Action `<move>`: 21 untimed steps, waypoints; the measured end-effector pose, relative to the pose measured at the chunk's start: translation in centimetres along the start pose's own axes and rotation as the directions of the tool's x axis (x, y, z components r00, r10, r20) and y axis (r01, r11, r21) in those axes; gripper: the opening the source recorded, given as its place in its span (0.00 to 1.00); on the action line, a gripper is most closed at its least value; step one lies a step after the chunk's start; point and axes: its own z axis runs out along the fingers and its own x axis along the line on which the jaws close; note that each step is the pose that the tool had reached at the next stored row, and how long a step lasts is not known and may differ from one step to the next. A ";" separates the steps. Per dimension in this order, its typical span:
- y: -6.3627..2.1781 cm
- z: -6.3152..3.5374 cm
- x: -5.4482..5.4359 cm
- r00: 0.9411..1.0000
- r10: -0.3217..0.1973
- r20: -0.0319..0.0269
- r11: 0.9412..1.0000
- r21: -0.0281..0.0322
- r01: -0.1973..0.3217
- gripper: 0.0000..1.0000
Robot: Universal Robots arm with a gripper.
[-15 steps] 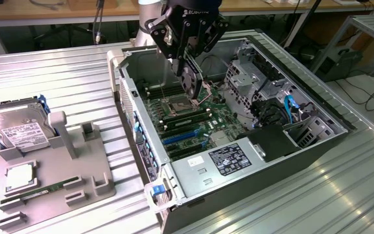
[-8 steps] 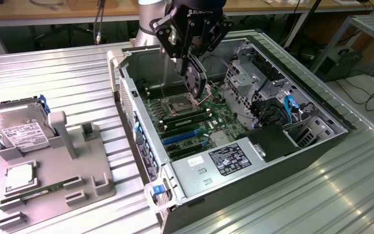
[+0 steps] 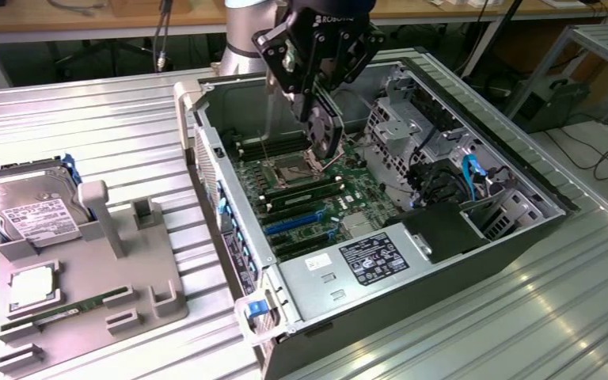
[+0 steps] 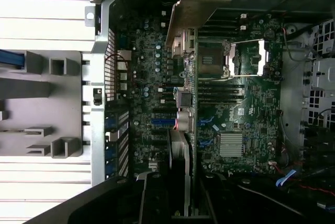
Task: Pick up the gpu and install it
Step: 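Pick up the gpu and move the gpu toward the slot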
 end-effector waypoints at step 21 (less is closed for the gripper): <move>-0.05 0.06 -2.7 1.000 0.000 0.000 1.000 0.000 0.000 0.27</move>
